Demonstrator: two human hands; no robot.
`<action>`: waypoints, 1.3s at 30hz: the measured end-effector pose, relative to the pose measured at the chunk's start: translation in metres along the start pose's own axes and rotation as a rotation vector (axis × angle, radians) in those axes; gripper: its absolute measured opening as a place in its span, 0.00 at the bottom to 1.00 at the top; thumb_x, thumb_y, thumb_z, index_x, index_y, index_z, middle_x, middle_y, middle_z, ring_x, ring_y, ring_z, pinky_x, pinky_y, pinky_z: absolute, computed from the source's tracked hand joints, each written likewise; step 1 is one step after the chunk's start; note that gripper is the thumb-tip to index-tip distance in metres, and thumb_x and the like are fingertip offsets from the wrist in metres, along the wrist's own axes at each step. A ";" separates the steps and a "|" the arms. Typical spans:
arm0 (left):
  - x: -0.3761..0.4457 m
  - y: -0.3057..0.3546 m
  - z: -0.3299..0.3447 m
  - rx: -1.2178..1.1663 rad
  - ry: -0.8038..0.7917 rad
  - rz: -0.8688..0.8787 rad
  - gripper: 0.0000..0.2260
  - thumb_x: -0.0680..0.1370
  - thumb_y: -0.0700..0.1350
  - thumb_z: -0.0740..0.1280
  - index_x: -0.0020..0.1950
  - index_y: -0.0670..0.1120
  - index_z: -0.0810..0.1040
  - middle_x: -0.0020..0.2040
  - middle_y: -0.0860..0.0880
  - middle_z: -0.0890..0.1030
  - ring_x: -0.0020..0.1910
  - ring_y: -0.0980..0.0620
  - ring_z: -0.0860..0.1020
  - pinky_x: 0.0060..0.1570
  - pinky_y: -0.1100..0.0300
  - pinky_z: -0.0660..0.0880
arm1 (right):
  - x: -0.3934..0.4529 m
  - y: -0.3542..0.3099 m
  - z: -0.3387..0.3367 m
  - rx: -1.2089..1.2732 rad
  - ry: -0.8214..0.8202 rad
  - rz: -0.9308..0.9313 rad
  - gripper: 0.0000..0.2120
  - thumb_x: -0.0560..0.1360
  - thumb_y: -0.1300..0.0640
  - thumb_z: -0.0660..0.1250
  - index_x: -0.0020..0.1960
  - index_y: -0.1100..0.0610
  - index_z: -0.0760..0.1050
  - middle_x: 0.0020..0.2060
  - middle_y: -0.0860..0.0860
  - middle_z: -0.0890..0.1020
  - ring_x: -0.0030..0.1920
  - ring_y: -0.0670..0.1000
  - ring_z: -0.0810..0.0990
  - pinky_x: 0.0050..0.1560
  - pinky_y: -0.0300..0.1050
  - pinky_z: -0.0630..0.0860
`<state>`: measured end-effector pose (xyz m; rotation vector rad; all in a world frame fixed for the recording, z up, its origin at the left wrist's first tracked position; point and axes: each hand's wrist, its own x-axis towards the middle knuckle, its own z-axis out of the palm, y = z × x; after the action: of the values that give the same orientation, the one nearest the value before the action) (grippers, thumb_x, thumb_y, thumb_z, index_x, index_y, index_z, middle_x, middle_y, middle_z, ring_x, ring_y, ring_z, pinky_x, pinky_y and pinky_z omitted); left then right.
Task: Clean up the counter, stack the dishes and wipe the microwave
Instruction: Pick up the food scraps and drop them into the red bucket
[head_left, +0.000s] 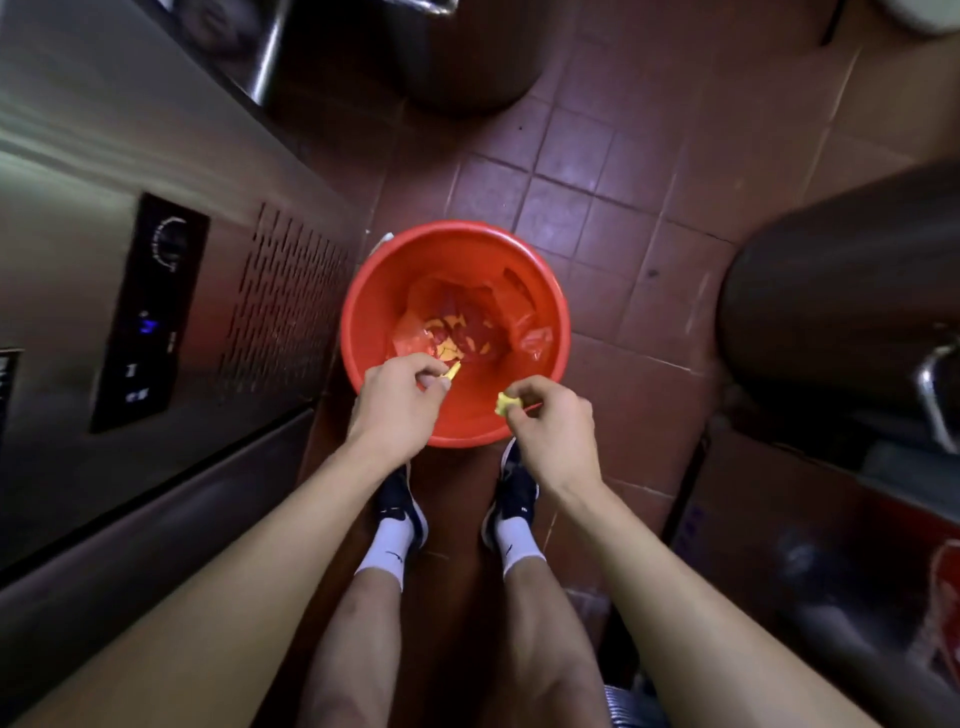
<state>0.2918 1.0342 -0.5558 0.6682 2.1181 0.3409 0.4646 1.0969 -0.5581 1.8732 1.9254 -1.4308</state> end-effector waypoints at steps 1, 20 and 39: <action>0.008 -0.002 0.006 -0.009 0.002 -0.015 0.05 0.77 0.47 0.70 0.51 0.54 0.84 0.41 0.56 0.83 0.42 0.52 0.80 0.49 0.56 0.79 | 0.008 0.003 0.004 0.004 -0.002 0.009 0.02 0.75 0.53 0.70 0.46 0.48 0.80 0.39 0.42 0.83 0.40 0.44 0.80 0.46 0.45 0.78; 0.103 -0.039 0.062 0.013 -0.049 -0.063 0.03 0.78 0.49 0.70 0.46 0.55 0.83 0.41 0.61 0.81 0.39 0.65 0.76 0.36 0.77 0.65 | 0.101 0.048 0.074 -0.054 -0.085 0.038 0.09 0.78 0.52 0.66 0.57 0.48 0.80 0.52 0.48 0.84 0.53 0.52 0.82 0.57 0.50 0.79; -0.013 0.031 -0.043 0.533 -0.228 0.168 0.15 0.80 0.54 0.62 0.66 0.57 0.75 0.66 0.47 0.78 0.64 0.41 0.76 0.61 0.46 0.75 | 0.013 -0.043 -0.041 -0.334 -0.235 -0.099 0.14 0.79 0.52 0.63 0.63 0.50 0.77 0.60 0.56 0.81 0.59 0.59 0.80 0.60 0.55 0.78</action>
<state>0.2733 1.0522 -0.5076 1.1375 1.9409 -0.2164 0.4477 1.1415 -0.5203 1.4170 2.0128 -1.1976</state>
